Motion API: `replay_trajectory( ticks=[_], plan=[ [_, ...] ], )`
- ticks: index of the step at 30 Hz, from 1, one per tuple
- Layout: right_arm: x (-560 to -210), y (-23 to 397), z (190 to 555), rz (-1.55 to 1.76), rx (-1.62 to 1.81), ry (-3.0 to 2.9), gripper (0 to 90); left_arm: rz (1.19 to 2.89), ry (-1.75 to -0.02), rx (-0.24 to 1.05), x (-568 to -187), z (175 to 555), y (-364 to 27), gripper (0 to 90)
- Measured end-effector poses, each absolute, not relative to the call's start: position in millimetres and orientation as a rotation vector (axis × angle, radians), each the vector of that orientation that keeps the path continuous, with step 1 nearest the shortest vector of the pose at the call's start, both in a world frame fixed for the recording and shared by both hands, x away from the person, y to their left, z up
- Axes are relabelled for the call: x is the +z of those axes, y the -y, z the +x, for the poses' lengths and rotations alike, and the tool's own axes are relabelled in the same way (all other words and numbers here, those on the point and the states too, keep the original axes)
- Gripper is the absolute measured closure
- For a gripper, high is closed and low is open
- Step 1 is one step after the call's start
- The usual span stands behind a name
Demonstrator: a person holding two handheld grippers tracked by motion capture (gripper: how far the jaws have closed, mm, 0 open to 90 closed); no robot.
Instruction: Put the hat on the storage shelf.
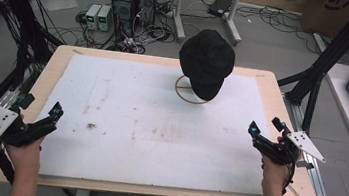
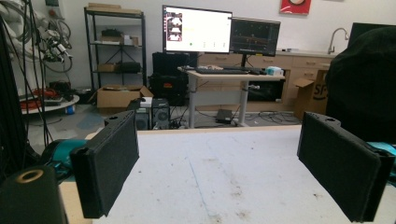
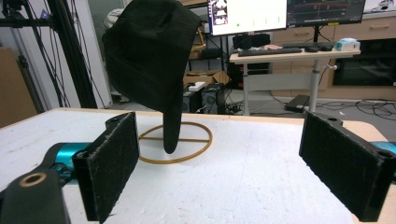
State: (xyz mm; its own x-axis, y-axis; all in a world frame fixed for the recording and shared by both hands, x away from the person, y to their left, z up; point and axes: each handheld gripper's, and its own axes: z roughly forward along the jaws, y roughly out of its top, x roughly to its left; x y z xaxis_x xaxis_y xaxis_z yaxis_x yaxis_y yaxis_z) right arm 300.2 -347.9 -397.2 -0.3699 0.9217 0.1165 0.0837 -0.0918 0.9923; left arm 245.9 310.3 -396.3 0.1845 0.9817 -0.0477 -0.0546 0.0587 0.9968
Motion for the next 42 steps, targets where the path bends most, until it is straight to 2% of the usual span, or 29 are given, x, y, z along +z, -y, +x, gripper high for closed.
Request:
replay_trajectory(
  ticks=[42],
  plan=[
    [-395.8,345.3,297.1,1.126,1.552,-1.489,11.9,1.225,-1.045,1.063,-395.5,248.8,-305.8,12.9]
  ],
)
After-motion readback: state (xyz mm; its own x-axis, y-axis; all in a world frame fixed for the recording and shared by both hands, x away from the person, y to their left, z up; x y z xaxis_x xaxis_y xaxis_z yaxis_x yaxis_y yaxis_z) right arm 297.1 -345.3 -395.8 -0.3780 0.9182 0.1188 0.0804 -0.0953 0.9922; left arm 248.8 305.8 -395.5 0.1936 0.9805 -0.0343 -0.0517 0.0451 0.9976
